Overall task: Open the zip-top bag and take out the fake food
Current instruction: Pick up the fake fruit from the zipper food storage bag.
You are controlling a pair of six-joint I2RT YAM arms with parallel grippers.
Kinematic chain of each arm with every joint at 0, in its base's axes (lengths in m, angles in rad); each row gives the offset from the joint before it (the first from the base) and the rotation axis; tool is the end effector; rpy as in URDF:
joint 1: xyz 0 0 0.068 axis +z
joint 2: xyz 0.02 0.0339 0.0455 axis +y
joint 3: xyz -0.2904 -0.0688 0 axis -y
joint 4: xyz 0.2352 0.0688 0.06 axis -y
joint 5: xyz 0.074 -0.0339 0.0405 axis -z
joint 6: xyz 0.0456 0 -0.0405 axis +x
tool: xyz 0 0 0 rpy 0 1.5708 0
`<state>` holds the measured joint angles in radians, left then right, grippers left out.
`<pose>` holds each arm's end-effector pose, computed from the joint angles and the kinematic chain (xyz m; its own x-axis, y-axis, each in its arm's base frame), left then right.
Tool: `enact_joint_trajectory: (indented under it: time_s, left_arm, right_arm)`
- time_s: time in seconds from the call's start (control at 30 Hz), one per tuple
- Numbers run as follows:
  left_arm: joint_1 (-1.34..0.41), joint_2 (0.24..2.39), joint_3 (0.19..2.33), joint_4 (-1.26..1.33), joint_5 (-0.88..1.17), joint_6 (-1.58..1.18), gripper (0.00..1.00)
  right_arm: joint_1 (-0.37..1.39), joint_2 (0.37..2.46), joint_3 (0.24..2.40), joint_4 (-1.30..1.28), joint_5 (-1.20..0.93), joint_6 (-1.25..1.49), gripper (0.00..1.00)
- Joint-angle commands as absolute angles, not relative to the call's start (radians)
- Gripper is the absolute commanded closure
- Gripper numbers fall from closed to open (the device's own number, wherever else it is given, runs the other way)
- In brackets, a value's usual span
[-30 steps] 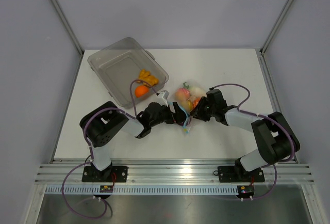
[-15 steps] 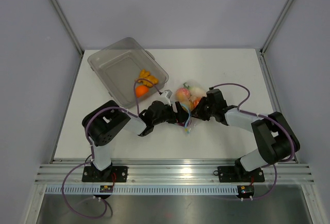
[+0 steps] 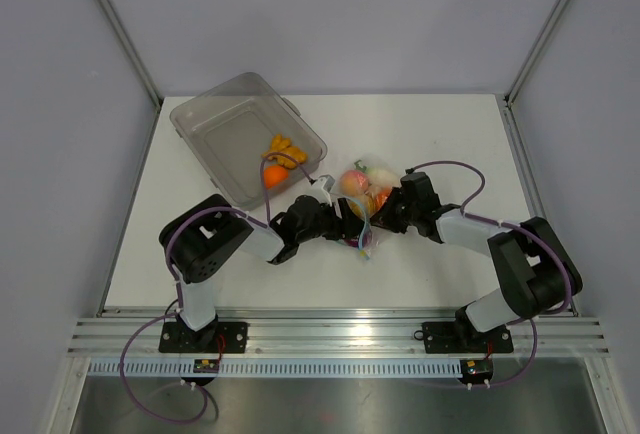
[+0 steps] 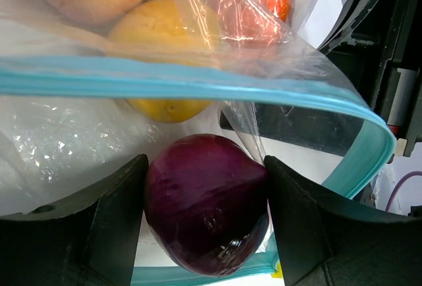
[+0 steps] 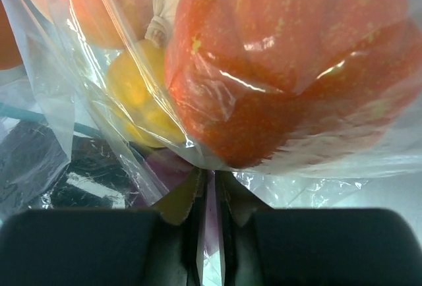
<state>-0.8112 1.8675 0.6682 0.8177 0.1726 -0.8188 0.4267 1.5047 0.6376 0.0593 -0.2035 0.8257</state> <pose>0.2399 -0.2639 0.1495 -0.7770 -0.2266 -0.5873 0.3757 0.5817 -0.7215 0.2518 0.1246 0.1770 -0.8375 0.4100 -0.3612 0.1226 0.7852 0.6070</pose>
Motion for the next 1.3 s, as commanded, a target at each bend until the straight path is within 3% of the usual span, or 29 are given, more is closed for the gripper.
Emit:
enact_joint_trajectory:
  time_s: [0.0, 0.3, 0.77, 1.27]
  left_arm:
    - [-0.818, 1.871, 0.675, 0.853, 0.166, -0.801, 0.42]
    - [-0.804, 1.807, 0.629, 0.839, 0.127, -0.798, 0.42]
    - [-0.782, 1.678, 0.555, 0.787, 0.083, -0.804, 0.41]
    - [-0.779, 1.54, 0.638, 0.381, -0.103, -0.716, 0.38]
  right_arm:
    - [0.439, 1.467, 0.67, 0.054, -0.18, 0.821, 0.85]
    - [0.437, 1.448, 0.67, 0.022, -0.127, 0.822, 1.0]
    - [0.439, 1.445, 0.68, -0.029, -0.055, 0.816, 1.0]
    - [0.437, 1.554, 0.73, -0.074, 0.035, 0.804, 0.99]
